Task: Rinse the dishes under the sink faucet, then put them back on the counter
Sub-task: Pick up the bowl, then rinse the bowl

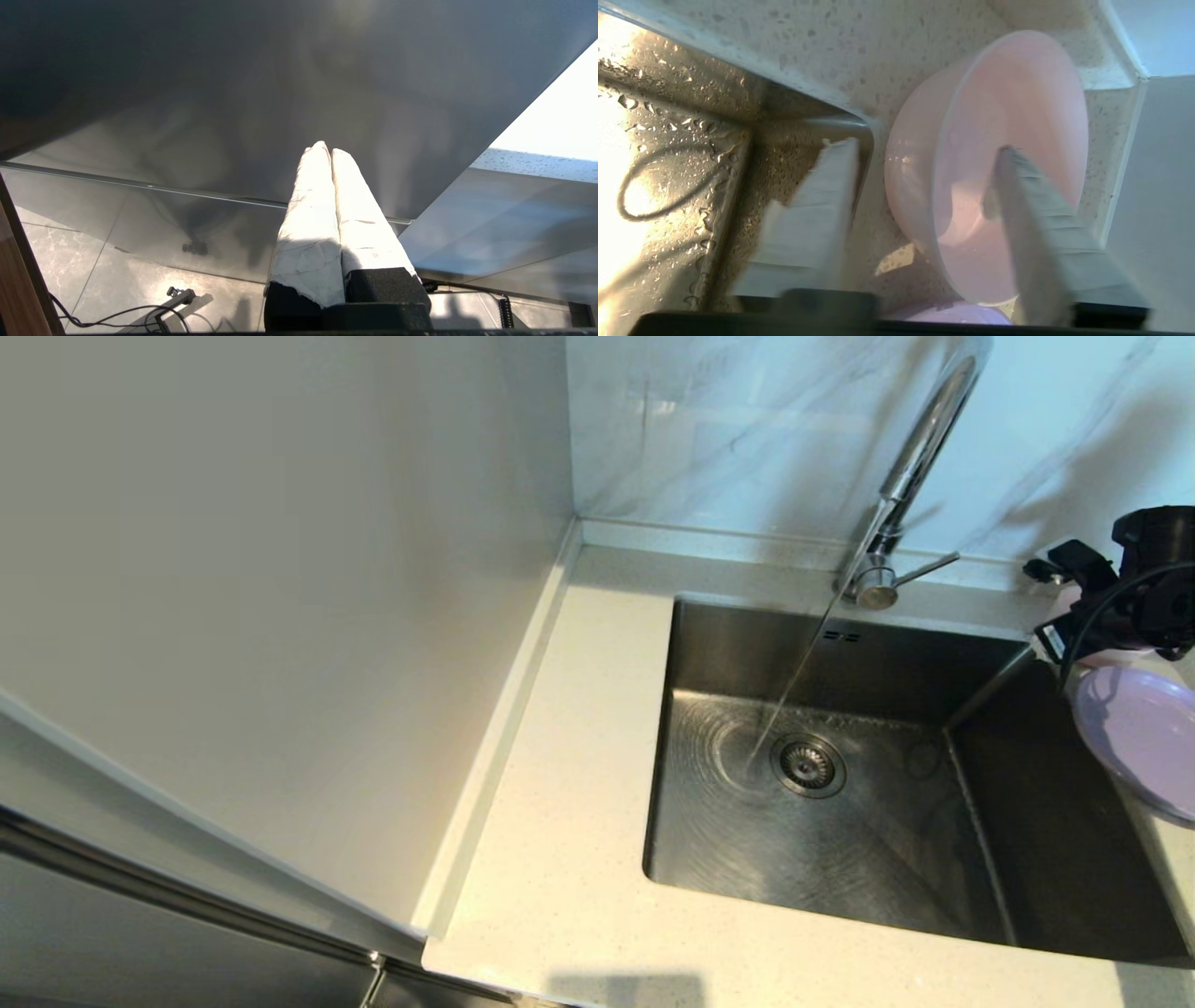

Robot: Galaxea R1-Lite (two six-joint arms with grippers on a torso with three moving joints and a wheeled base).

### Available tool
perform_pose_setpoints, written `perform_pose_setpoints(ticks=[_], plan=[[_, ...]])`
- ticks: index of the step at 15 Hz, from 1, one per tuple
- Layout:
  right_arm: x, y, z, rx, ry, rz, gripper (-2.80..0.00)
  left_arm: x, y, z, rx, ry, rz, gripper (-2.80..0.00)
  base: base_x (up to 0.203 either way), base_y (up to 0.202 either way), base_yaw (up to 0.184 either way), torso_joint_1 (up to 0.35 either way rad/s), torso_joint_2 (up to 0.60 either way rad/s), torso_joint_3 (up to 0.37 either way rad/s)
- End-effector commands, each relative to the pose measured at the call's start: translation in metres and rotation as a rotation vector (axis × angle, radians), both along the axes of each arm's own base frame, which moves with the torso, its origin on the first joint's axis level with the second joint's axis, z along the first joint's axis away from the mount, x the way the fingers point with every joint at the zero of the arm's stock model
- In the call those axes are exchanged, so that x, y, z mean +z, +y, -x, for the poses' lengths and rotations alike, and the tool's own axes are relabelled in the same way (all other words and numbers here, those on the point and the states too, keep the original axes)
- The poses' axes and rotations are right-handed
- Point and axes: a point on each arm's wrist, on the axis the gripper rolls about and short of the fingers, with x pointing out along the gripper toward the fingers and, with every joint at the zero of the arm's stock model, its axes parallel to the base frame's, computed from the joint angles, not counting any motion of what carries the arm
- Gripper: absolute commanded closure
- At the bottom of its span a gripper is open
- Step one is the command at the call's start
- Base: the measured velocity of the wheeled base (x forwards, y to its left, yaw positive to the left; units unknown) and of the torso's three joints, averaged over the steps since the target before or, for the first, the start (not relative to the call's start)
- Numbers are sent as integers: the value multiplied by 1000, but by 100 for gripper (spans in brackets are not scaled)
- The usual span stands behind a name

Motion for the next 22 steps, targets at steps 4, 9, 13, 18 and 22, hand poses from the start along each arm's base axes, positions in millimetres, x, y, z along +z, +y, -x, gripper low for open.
perform_pose_setpoints(ticks=[4,9,13,18,22], plan=[[1,2,-1,6,-3,6,0,0,0,0,0,0,0,0,0,0,0,0,0,0],[8,10,0,21,-19,6,0,0,0,0,0,0,0,0,0,0,0,0,0,0],[35,17,15,23,-78,9,0,0,0,0,0,0,0,0,0,0,0,0,0,0],[87,38,104,147,68,-132,0,0,0,0,0,0,0,0,0,0,0,0,0,0],[80,70,163,649,253,-212,0,0,0,0,0,0,0,0,0,0,0,0,0,0]])
